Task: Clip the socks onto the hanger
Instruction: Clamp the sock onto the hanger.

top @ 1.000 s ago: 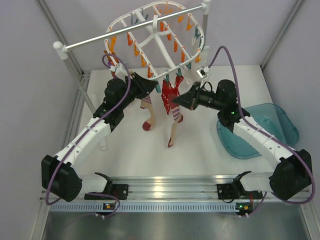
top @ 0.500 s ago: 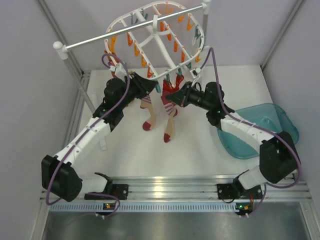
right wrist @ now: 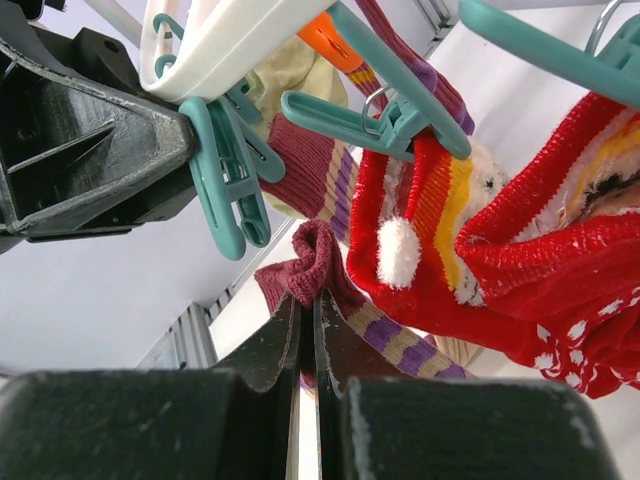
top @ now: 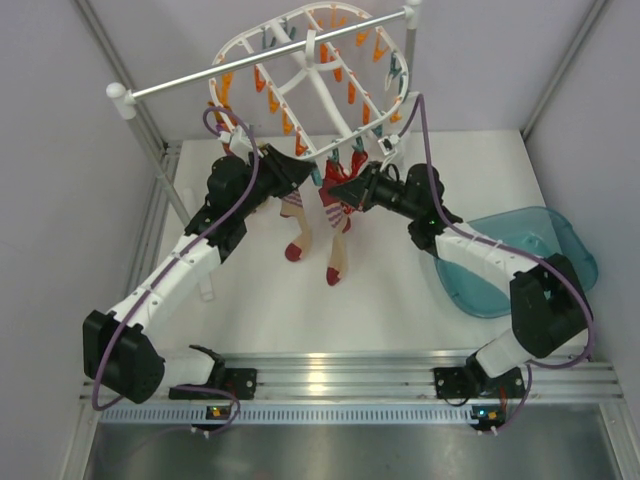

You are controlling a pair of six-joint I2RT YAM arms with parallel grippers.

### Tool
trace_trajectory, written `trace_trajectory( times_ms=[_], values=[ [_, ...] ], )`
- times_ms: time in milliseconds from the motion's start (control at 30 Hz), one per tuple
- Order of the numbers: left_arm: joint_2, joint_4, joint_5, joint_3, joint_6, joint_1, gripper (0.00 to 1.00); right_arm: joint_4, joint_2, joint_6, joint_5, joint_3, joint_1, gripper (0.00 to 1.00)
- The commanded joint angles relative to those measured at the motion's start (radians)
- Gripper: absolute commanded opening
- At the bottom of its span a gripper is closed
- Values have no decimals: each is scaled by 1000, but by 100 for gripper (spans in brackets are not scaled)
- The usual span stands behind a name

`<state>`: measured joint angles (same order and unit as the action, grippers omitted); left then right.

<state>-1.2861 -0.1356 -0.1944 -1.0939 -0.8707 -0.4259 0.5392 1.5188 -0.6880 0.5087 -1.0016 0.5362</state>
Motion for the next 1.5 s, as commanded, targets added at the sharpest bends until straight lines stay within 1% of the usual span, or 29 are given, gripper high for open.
trace_trajectory(
  times_ms=[0, 333, 767, 1233, 1267, 1300, 1333, 1400, 1433, 1467],
  values=[
    [-10, -59, -22, -3, -17, 4, 0, 91, 7, -18, -1, -54, 16, 0],
    [-13, -61, -20, 5, -5, 4, 0, 117, 9, -60, 4, -83, 21, 0],
    [-18, -65, -37, 5, -21, 4, 0, 120, 35, -59, -1, -108, 28, 0],
    [-16, -65, -37, 12, -28, 4, 1, 165, 61, -122, 1, -158, 31, 0],
    [-15, -65, -36, 14, -28, 4, 5, 162, 64, -123, 2, -160, 33, 0],
    [-15, -67, -34, 15, -28, 4, 18, 159, 63, -125, 1, -160, 31, 0],
    [-12, -68, -34, 14, -27, 6, 23, 156, 64, -122, 2, -160, 33, 0],
    [-7, -75, -34, 15, -24, 7, 37, 154, 64, -120, 4, -158, 31, 0],
    [-5, -76, -33, 17, -19, 9, 46, 154, 64, -120, 4, -157, 31, 0],
    [-1, -79, -34, 14, -16, 12, 50, 153, 63, -120, 5, -157, 31, 0]
  ],
)
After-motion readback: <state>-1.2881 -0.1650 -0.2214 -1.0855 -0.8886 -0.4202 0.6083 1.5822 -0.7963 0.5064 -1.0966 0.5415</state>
